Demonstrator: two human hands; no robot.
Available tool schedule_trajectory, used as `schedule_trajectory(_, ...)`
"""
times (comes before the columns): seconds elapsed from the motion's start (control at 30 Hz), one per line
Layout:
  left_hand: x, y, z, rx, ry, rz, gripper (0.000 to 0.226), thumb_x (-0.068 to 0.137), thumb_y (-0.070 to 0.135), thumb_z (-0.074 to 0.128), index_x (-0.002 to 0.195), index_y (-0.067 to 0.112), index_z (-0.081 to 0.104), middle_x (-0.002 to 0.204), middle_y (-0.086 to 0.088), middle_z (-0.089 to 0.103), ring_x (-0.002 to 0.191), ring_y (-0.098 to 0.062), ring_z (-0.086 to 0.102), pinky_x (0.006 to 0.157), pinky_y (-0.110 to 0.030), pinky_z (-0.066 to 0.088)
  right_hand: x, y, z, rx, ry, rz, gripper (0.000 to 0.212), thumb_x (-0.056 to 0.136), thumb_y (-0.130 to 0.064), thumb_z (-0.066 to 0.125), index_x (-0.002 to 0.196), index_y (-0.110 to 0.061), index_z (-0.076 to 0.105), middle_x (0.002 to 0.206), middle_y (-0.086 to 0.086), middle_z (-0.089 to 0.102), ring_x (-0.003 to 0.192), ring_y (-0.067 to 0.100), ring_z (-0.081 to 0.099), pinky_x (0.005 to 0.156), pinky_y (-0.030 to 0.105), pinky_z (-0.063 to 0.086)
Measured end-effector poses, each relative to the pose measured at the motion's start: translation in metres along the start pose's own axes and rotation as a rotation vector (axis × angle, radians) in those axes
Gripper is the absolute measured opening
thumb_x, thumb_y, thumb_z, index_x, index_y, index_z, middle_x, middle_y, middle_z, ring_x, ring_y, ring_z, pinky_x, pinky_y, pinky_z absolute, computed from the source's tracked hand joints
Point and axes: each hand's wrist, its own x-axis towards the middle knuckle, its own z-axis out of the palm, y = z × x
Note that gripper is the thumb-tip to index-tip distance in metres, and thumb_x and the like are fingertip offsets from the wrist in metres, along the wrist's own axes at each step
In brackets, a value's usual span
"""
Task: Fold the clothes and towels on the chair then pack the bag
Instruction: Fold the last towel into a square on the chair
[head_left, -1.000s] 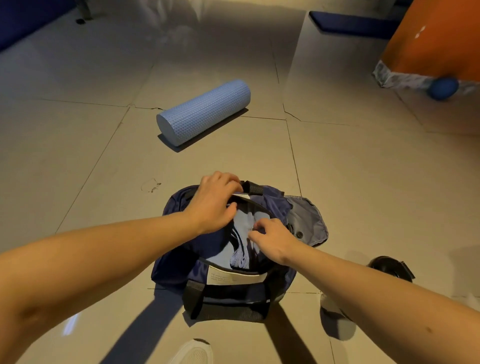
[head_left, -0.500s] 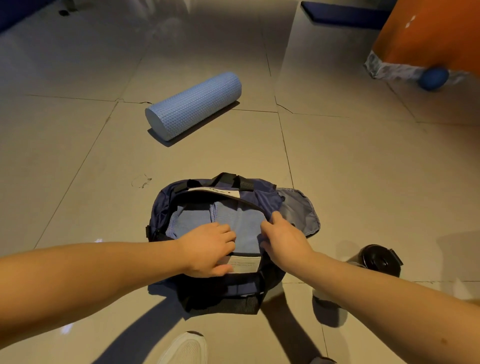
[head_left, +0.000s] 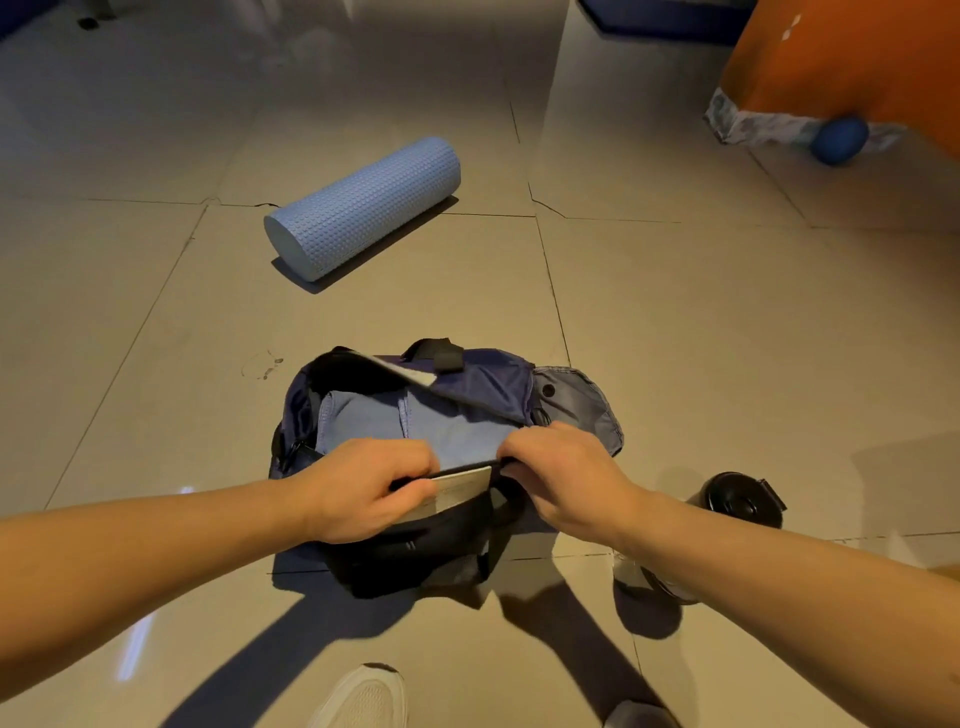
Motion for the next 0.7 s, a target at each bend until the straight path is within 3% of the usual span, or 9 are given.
schedule_trajectory(0.1,-0.002,0.000,-0.005,0.014,0.067,-0.133,0.045,0.097,0.062,0.032,0.086,0.026,0.057,0.076,0.009,0.057,0.069,-0.011,0.053,0.062,-0.032,0.045,0.010,0.003,0.002,-0.039,0.034,-0.005,0.018,0.100,-0.032,0.049,0.101,-0.020,0.063,0.090,-0.002,0.066,0.077,0.021,0.058,0.070,0.035,0.045)
schedule_trajectory(0.2,0.008,-0.012,-0.002,0.213,0.199,-0.257,0.043,0.098,0.062,0.040,0.089,0.024,0.058,0.083,0.008,0.055,0.070,-0.010,0.051,0.060,-0.034,0.043,0.023,0.014,0.020,-0.164,0.080,0.050,0.021,0.099,-0.033,0.052,0.103,-0.016,0.064,0.094,0.003,0.063,0.085,0.027,0.059,0.073,0.040,0.046)
schedule_trajectory(0.33,0.026,-0.034,0.012,0.462,0.186,-0.269,0.037,0.101,0.050,0.053,0.090,0.018,0.065,0.087,0.001,0.054,0.076,-0.020,0.050,0.065,-0.032,0.032,0.034,0.021,0.039,-0.172,0.025,0.256,0.026,0.097,-0.031,0.066,0.117,-0.015,0.065,0.115,0.007,0.058,0.109,0.031,0.053,0.095,0.045,0.041)
schedule_trajectory(0.47,0.033,-0.040,0.022,0.551,0.149,-0.359,0.037,0.100,0.050,0.051,0.093,0.017,0.067,0.090,-0.001,0.054,0.083,-0.023,0.050,0.072,-0.036,0.038,0.024,0.019,0.032,-0.043,-0.005,0.352,0.046,0.097,-0.022,0.063,0.142,-0.018,0.053,0.147,0.004,0.044,0.137,0.027,0.036,0.110,0.044,0.033)
schedule_trajectory(0.6,0.037,-0.021,0.014,0.540,0.143,-0.348,0.027,0.093,0.047,0.062,0.099,0.021,0.061,0.099,-0.001,0.056,0.091,-0.023,0.052,0.078,-0.037,0.041,0.006,0.019,0.009,0.041,-0.027,0.442,0.050,0.095,-0.015,0.062,0.143,-0.017,0.051,0.149,0.004,0.045,0.139,0.028,0.035,0.114,0.046,0.034)
schedule_trajectory(0.7,0.040,0.006,0.006,0.482,0.153,-0.198,0.024,0.091,0.038,0.064,0.107,0.019,0.063,0.105,-0.002,0.058,0.095,-0.027,0.055,0.081,-0.041,0.044,-0.009,0.019,-0.019,0.082,-0.062,0.506,0.047,0.097,-0.011,0.060,0.143,-0.014,0.051,0.149,0.007,0.045,0.138,0.028,0.038,0.116,0.039,0.035)
